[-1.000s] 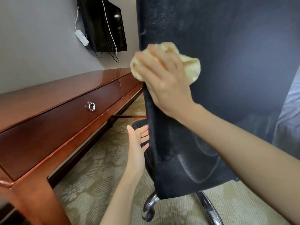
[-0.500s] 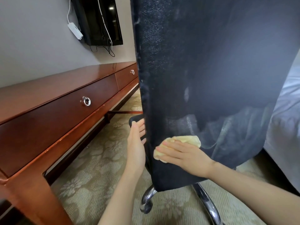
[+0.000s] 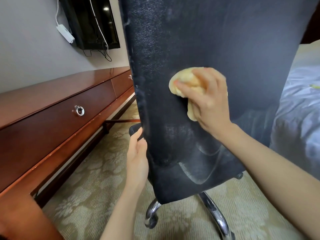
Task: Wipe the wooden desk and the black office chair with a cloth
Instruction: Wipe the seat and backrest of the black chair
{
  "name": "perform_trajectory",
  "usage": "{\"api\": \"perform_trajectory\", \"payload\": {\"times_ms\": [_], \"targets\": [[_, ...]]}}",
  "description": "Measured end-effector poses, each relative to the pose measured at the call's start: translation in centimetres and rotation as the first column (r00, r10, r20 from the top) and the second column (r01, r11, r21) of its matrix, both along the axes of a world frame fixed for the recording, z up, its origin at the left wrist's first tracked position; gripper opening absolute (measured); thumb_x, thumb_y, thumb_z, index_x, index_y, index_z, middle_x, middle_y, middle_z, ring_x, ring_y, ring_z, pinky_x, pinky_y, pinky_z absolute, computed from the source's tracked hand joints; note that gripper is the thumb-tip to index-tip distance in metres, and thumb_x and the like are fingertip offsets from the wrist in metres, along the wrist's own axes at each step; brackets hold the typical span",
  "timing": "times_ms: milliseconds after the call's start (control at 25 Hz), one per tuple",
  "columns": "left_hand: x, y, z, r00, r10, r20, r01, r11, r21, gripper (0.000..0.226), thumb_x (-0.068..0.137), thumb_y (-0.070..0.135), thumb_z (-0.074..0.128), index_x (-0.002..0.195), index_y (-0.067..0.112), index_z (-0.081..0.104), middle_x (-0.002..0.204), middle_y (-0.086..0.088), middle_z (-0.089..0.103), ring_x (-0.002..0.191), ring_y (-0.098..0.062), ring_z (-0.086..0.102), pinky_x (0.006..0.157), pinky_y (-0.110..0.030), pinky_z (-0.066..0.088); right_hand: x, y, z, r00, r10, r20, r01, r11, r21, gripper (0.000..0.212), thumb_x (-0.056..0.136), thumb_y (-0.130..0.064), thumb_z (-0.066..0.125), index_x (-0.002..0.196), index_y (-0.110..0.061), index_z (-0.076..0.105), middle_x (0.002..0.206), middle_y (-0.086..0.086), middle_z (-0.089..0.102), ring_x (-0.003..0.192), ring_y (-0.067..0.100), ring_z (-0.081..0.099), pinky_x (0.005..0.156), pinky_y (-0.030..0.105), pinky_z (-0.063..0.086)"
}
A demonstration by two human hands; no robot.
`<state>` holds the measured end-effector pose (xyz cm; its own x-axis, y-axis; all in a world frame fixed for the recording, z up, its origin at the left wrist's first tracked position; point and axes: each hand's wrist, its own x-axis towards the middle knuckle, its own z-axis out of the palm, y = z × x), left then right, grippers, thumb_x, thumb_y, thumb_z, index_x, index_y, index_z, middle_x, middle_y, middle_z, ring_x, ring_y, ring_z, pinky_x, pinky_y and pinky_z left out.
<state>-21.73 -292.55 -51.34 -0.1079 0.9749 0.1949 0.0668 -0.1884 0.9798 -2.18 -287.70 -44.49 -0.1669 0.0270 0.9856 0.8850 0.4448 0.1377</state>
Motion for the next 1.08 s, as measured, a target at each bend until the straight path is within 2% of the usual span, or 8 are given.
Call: {"api": "perform_trajectory", "payload": {"times_ms": [80, 200, 400, 600, 720, 840, 960, 1080], "targets": [[0.2, -0.2, -0.4, 1.0, 0.008, -0.03, -0.008, 1.0, 0.021, 0.03, 0.102, 0.033, 0.038, 0.113, 0.061, 0.04, 0.101, 0.048, 0.047, 0.102, 0.016, 0.047, 0.077, -0.009, 0.034, -2.4, -0.2, -0.1, 0.987, 0.023, -0.157, -0.031, 0.998, -0.046, 0.038, 0.083, 0.004, 0.057, 0.112, -0.015, 0.07, 0.118, 0.017, 0.055, 0.111, 0.034, 0.041, 0.094, 0.046, 0.038], [0.5, -0.3, -1.1, 0.997, 0.023, -0.078, -0.016, 0.996, 0.085, 0.033, 0.102, 0.03, 0.037, 0.123, 0.055, 0.036, 0.092, 0.052, 0.05, 0.092, 0.029, 0.047, 0.071, 0.001, 0.037, -4.8, -0.7, -4.2, 0.985, 0.072, -0.159, -0.089, 0.991, -0.1, 0.034, 0.082, -0.002, 0.057, 0.111, -0.014, 0.071, 0.123, 0.012, 0.047, 0.112, 0.036, 0.045, 0.095, 0.045, 0.035], [0.4, 0.2, -1.7, 0.993, 0.08, -0.081, -0.067, 0.986, 0.154, 0.038, 0.099, 0.023, 0.046, 0.121, 0.053, 0.039, 0.109, 0.017, 0.063, 0.096, 0.013, 0.058, 0.077, -0.005, 0.044, -4.4, -1.6, -13.8, 0.984, 0.117, 0.135, -0.075, 0.957, -0.281, 0.03, 0.083, -0.015, 0.053, 0.105, -0.02, 0.073, 0.128, 0.001, 0.042, 0.112, 0.027, 0.043, 0.096, 0.044, 0.037], [0.1, 0.5, -1.9, 0.99, 0.062, -0.126, -0.045, 0.99, 0.132, 0.039, 0.098, 0.027, 0.048, 0.127, 0.05, 0.036, 0.112, 0.022, 0.058, 0.1, 0.017, 0.055, 0.074, -0.001, 0.043, -0.3, -2.1, -19.3, 0.868, 0.085, 0.489, 0.072, 0.953, -0.293, 0.03, 0.079, -0.01, 0.061, 0.102, -0.027, 0.073, 0.124, -0.001, 0.053, 0.109, 0.022, 0.046, 0.095, 0.037, 0.041], [-0.1, 0.6, -2.2, 0.988, 0.058, -0.146, -0.04, 0.991, 0.129, 0.043, 0.096, 0.029, 0.053, 0.13, 0.048, 0.035, 0.116, 0.022, 0.057, 0.106, 0.007, 0.056, 0.087, -0.013, 0.045, 1.7, -2.0, -17.9, 0.788, 0.077, 0.611, 0.126, 0.951, -0.281, 0.039, 0.07, -0.011, 0.078, 0.104, -0.028, 0.071, 0.121, 0.002, 0.061, 0.104, 0.022, 0.047, 0.088, 0.037, 0.05], [0.0, 0.6, -2.3, 0.982, 0.071, -0.175, -0.044, 0.987, 0.155, 0.048, 0.094, 0.03, 0.057, 0.133, 0.045, 0.034, 0.116, 0.017, 0.06, 0.105, 0.001, 0.058, 0.088, -0.022, 0.049, 1.6, -1.7, -14.9, 0.89, 0.006, 0.456, 0.125, 0.958, -0.257, 0.03, 0.078, -0.016, 0.064, 0.104, -0.027, 0.072, 0.119, 0.004, 0.046, 0.095, 0.024, 0.044, 0.081, 0.041, 0.046], [0.0, 0.9, -2.3, 0.982, 0.067, -0.175, -0.035, 0.983, 0.179, 0.046, 0.093, 0.03, 0.058, 0.128, 0.048, 0.034, 0.112, 0.015, 0.061, 0.102, -0.001, 0.06, 0.086, -0.027, 0.053, 0.2, -1.5, -11.0, 0.967, -0.017, 0.253, 0.085, 0.962, -0.261, 0.048, 0.068, 0.002, 0.066, 0.11, -0.02, 0.071, 0.119, 0.008, 0.05, 0.104, 0.029, 0.043, 0.081, 0.049, 0.05], [0.0, 1.0, -2.3, 0.981, 0.071, -0.181, -0.037, 0.982, 0.185, 0.042, 0.094, 0.031, 0.056, 0.124, 0.049, 0.035, 0.111, 0.012, 0.062, 0.102, -0.005, 0.061, 0.089, -0.035, 0.054, -1.0, -1.2, -5.9, 0.997, 0.0, 0.074, 0.009, 0.992, -0.123, 0.037, 0.077, 0.005, 0.064, 0.104, -0.018, 0.074, 0.115, 0.006, 0.05, 0.095, 0.027, 0.043, 0.075, 0.041, 0.049]]}}
